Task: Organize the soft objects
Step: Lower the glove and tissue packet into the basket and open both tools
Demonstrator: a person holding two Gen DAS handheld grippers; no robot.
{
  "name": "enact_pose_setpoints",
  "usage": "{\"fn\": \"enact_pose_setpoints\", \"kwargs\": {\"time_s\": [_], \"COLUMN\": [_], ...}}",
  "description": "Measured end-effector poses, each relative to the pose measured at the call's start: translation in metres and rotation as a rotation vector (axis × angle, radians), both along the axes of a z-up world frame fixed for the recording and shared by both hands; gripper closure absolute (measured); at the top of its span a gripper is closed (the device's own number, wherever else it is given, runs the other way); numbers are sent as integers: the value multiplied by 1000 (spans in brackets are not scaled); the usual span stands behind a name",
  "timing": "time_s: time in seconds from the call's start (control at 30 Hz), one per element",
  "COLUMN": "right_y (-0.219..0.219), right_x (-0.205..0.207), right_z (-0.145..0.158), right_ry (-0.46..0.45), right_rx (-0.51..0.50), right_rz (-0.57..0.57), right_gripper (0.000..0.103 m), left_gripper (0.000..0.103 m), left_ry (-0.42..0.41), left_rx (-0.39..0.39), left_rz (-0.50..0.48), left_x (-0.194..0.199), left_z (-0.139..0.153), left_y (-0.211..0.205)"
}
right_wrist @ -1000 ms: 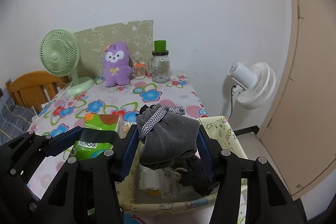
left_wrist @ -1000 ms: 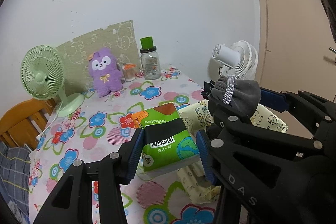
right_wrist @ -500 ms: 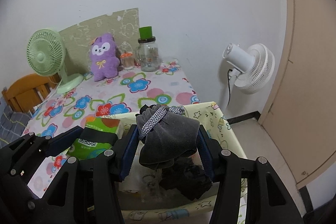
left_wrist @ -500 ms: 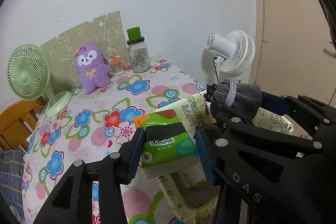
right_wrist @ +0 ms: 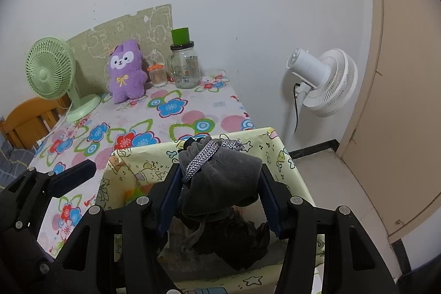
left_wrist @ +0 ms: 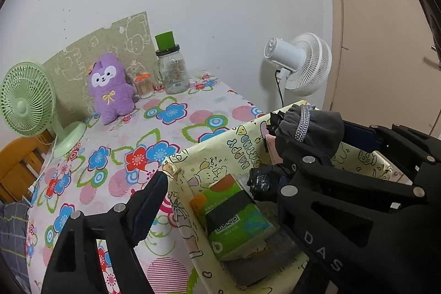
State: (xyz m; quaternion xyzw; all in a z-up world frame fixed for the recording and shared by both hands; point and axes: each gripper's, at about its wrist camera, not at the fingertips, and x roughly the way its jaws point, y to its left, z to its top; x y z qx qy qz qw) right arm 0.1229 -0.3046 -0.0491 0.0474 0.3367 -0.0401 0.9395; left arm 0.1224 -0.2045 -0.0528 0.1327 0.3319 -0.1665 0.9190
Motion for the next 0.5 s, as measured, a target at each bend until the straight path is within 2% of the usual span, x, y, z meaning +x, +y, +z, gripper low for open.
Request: {"fn": "enact_pose_setpoints", "kwargs": {"time_s": [0.4, 0.5], "right_y": [8, 11], "right_x": [3, 1], "right_z": [-10, -10], "right_ry": [26, 33], "right_rx": [34, 41], "right_rz": [39, 40], "right_gripper": [43, 33], "left_gripper": [9, 8], "left_ry": [13, 9], "left_rx": [33, 36], "left_rz": [4, 5], "left_x": [-1, -5], "left_z": [-6, -6], "left_y": [3, 7]}}
